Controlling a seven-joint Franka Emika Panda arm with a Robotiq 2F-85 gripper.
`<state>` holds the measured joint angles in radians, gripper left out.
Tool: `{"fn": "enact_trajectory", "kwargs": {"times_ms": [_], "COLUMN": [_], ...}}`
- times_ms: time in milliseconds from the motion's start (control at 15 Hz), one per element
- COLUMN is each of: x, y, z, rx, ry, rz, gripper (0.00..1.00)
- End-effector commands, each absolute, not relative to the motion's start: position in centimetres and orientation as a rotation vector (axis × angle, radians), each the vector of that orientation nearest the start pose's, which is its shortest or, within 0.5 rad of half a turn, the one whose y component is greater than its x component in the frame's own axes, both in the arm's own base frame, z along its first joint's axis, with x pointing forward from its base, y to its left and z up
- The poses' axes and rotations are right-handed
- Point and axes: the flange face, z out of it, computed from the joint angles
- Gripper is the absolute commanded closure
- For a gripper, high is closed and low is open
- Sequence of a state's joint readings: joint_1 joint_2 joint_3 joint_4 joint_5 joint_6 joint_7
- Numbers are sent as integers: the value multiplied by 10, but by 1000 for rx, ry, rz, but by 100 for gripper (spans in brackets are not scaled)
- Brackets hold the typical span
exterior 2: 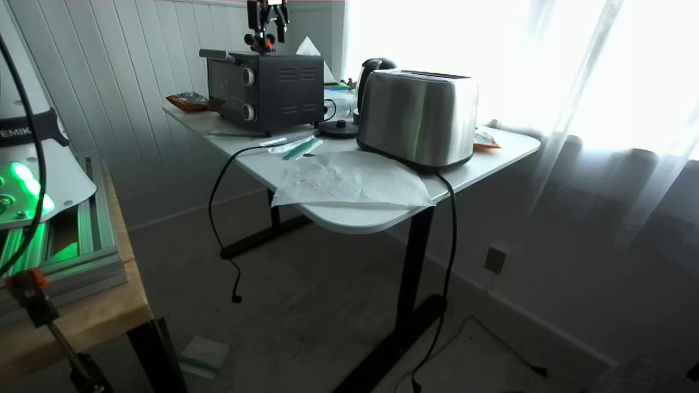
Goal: Turn the toy car over on the oven
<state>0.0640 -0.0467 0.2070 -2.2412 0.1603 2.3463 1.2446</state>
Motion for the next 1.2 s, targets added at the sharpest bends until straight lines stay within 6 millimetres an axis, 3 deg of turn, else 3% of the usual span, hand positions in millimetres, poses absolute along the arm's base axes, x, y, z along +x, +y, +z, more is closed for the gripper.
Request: {"fn": "enact_trajectory", "kwargs": {"times_ms": [0, 133, 200, 400, 933, 1133], "x": [519, 521, 522, 523, 522, 520], "y": [149, 149, 149, 147, 142, 140], "z": [398, 395, 394, 394, 404, 408], "rx": [-2488, -2479, -2473, -2453, -2467, -2466], "ry": [1481, 1464, 1460, 1431, 1388, 1378], "rz": [-11, 7, 14, 0, -49, -66], "gripper": [0, 0, 6, 41, 97, 100]}}
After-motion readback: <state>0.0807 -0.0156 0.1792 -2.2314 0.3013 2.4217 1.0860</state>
